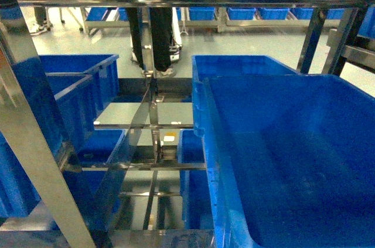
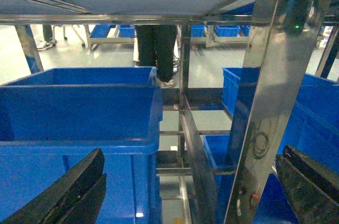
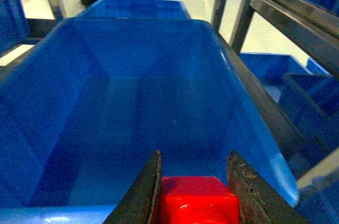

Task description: Pick red block from blue box to shelf

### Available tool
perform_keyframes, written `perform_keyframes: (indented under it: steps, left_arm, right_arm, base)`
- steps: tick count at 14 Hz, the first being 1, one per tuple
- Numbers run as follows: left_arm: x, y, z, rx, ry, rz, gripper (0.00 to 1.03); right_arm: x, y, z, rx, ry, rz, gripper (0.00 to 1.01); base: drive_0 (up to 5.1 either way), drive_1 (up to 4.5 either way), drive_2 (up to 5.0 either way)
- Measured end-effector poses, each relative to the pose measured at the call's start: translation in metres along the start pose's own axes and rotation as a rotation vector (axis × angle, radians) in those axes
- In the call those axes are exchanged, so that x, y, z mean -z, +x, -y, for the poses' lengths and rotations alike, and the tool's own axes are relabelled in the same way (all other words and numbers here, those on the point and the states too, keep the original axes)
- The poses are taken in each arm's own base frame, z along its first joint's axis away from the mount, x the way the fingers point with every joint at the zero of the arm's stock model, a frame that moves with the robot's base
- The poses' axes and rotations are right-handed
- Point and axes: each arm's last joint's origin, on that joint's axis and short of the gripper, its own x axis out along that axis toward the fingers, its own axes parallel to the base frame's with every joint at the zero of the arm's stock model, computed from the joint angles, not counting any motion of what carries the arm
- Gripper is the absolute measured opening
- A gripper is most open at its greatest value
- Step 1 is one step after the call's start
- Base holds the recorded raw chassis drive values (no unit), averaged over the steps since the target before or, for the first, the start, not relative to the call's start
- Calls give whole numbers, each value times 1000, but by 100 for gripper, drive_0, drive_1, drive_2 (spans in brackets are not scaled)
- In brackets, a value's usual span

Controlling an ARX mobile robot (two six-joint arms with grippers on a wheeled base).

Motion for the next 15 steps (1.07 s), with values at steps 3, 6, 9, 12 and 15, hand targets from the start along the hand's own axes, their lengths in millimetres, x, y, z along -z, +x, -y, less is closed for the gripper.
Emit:
perform_keyframes:
  steps: [3, 6, 9, 12, 15]
  left_arm:
    - [0, 0, 0, 0, 0, 0, 98]
    - [0, 0, 0, -1, 0, 0, 98]
    - [0, 0, 0, -1, 0, 0, 98]
    - [0, 0, 0, -2, 0, 0, 98]
    - [0, 0, 0, 0, 0, 0, 98]
  right_arm:
    - [-12, 49, -5, -47, 2, 6, 29]
    - [-11, 77, -11, -72, -21, 0, 66]
    - [-13, 21, -7, -20, 33, 345, 48]
    - [-3, 14, 6, -9, 38, 301, 12]
    - [-3, 4, 7, -13, 38, 305, 2]
  base:
    - [0, 0, 0]
    - [0, 0, 0]
    - [0, 0, 0]
    - [0, 0, 0]
    - [0, 0, 0]
